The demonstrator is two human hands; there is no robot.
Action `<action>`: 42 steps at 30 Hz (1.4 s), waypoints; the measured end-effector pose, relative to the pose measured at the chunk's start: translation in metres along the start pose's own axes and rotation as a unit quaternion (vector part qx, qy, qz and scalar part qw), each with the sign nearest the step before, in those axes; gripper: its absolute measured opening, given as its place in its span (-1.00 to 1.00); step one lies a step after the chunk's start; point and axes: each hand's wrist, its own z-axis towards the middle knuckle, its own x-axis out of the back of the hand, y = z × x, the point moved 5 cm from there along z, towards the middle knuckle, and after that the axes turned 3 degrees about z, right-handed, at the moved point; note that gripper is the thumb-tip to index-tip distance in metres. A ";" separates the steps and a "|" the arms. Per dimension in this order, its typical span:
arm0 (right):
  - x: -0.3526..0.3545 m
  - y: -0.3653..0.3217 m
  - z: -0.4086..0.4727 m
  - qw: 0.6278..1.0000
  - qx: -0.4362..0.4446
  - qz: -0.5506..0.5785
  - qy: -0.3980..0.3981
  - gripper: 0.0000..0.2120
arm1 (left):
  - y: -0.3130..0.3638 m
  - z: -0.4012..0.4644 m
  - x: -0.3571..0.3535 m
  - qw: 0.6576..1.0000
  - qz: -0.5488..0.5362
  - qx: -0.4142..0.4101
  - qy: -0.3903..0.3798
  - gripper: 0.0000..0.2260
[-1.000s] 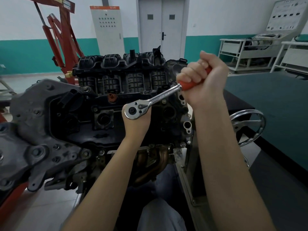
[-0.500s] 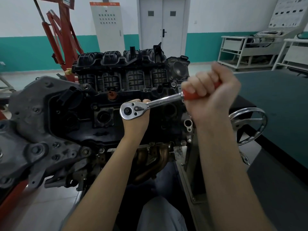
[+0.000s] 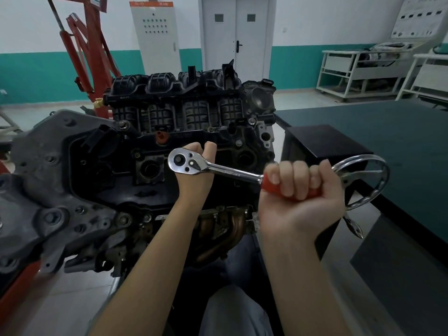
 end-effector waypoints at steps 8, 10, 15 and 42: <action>-0.056 0.012 0.081 0.979 -0.158 -0.126 -0.031 -0.63 | 0.001 0.002 -0.007 0.998 -0.003 -0.043 -0.036 -0.66; -0.058 0.015 0.082 0.978 -0.166 -0.118 -0.032 -0.62 | 0.003 0.001 -0.005 0.999 -0.010 -0.046 -0.023 -0.68; -0.023 0.002 0.032 0.998 -0.044 -0.045 -0.014 -0.68 | -0.003 0.001 0.001 1.000 0.010 -0.002 0.001 -0.52; -0.008 -0.003 0.016 0.999 -0.024 -0.003 -0.026 -0.67 | 0.001 -0.002 0.000 0.999 0.025 0.001 -0.026 -0.61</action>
